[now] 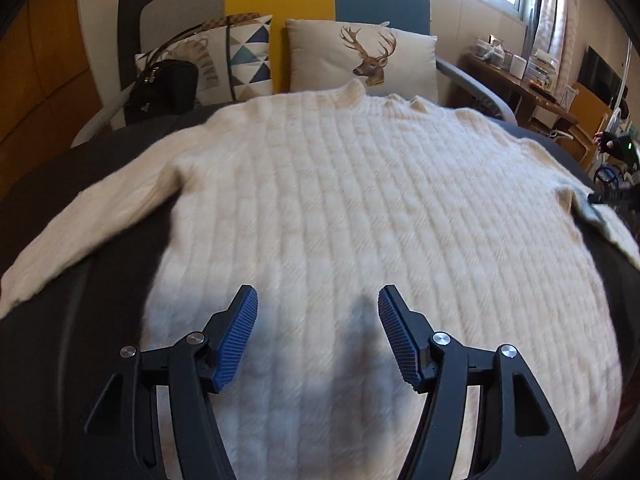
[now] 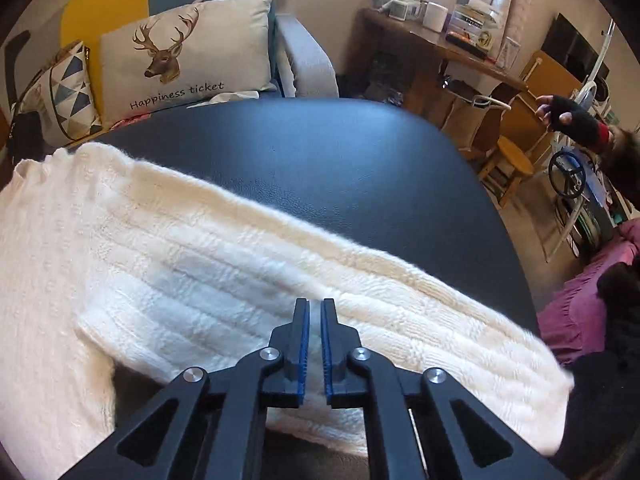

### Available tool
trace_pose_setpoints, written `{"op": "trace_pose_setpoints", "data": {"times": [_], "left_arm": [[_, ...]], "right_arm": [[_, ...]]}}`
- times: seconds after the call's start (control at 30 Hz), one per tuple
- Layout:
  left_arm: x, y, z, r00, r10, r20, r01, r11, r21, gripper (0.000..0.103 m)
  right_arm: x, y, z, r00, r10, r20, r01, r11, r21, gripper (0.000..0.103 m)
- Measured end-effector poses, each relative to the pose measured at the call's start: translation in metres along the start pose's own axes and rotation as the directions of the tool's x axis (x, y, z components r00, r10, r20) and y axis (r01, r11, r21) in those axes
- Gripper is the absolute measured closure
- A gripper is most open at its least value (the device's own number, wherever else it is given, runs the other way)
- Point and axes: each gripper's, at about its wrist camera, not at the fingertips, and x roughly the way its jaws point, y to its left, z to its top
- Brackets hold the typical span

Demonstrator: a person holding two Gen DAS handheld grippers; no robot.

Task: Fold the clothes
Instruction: 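Grasp the sweater side edge with the right gripper and fold it inward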

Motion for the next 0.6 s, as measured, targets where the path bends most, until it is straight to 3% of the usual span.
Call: {"op": "trace_pose_setpoints", "data": {"times": [0.1, 0.2, 0.3, 0.33, 0.47, 0.53, 0.6], "left_arm": [[-0.002, 0.003, -0.008, 1.0, 0.01, -0.003, -0.01, 1.0, 0.004, 0.037], [0.0, 0.002, -0.01, 1.0, 0.014, -0.009, -0.014, 1.0, 0.015, 0.037], [-0.006, 0.001, -0.005, 1.0, 0.008, -0.001, -0.008, 1.0, 0.023, 0.037], [-0.009, 0.001, -0.003, 1.0, 0.001, 0.002, -0.001, 1.0, 0.02, 0.037], [-0.025, 0.003, 0.008, 0.999, -0.034, 0.035, 0.035, 0.999, -0.017, 0.037], [-0.03, 0.003, 0.012, 0.998, -0.052, 0.046, 0.053, 0.998, -0.03, 0.037], [-0.031, 0.001, 0.014, 0.997, -0.066, 0.047, 0.067, 0.997, -0.034, 0.037]], "right_arm": [[-0.019, -0.002, -0.007, 0.998, 0.048, 0.051, -0.05, 0.998, 0.036, 0.08], [-0.021, 0.003, -0.017, 0.998, 0.047, 0.039, -0.049, 0.998, 0.046, 0.08], [0.0, 0.005, -0.022, 0.998, -0.036, -0.053, 0.036, 0.999, 0.007, 0.084], [-0.002, 0.003, -0.023, 0.998, -0.044, -0.04, 0.044, 0.999, 0.004, 0.095], [-0.023, -0.019, -0.026, 1.0, -0.024, 0.007, 0.024, 0.998, 0.057, 0.096], [-0.04, -0.046, -0.032, 0.998, -0.003, 0.057, -0.006, 0.988, 0.157, 0.076], [-0.048, -0.072, -0.038, 0.997, -0.045, 0.069, 0.027, 0.971, 0.239, 0.074]]}}
